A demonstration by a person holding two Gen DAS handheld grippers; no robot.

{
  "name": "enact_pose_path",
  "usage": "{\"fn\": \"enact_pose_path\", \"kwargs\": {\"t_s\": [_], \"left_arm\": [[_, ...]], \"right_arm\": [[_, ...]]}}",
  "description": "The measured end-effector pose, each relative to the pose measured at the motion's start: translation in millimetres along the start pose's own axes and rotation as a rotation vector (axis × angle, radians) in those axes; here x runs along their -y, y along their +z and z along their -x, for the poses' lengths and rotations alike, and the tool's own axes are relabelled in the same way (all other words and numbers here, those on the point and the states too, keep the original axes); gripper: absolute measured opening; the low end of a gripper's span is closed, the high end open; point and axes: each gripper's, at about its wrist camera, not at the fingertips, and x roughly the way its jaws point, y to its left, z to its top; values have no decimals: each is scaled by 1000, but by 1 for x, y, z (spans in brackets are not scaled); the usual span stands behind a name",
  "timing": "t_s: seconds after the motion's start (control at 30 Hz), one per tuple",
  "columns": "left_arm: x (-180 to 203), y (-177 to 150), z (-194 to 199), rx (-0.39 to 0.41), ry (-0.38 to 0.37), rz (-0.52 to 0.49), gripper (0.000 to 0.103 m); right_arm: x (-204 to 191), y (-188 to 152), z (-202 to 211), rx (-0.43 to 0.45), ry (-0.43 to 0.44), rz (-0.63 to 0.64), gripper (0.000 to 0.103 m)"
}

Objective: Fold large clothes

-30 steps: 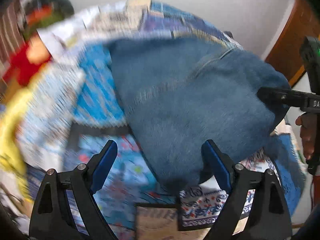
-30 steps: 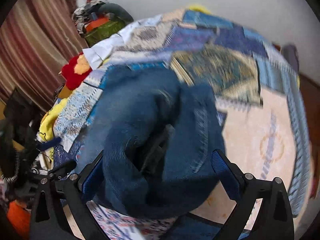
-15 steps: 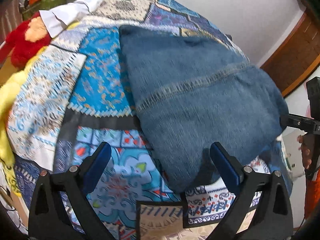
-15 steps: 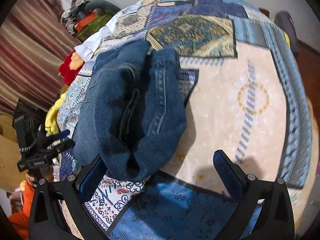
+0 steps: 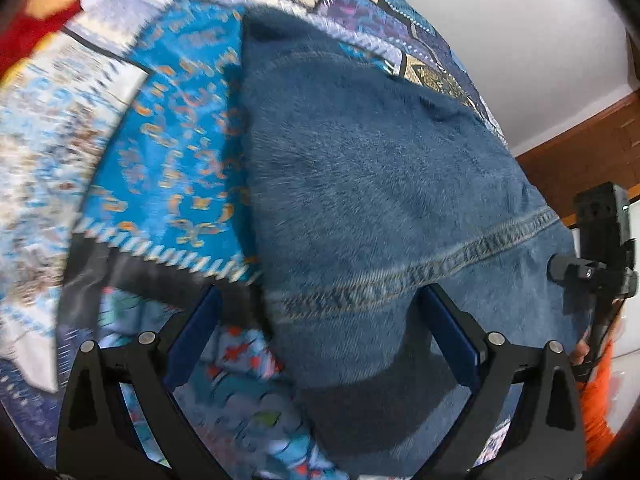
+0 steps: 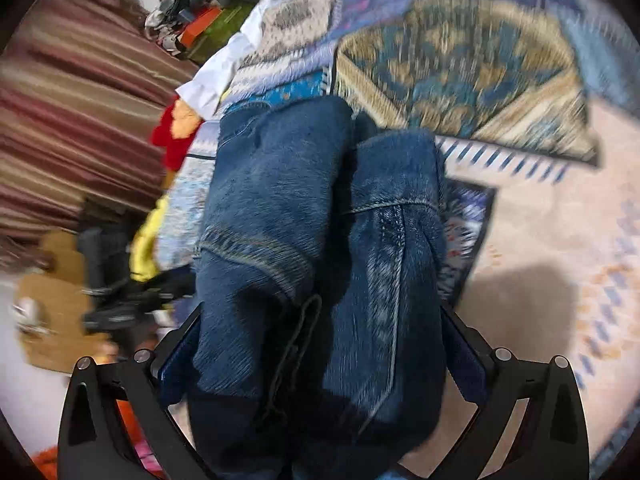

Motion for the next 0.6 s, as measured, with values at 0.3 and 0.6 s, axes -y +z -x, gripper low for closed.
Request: {"fn": "enact_pose_path", "kwargs": {"t_s": [0.3,0.6], "left_arm": [[-8,12,-30,-56,-165,77,103],[26,7,3,15,-91,-29,77]], "right_arm": [[12,12,-40,-31,87,-66,103],[-6,-4,-18,43,45,-90,71]]}}
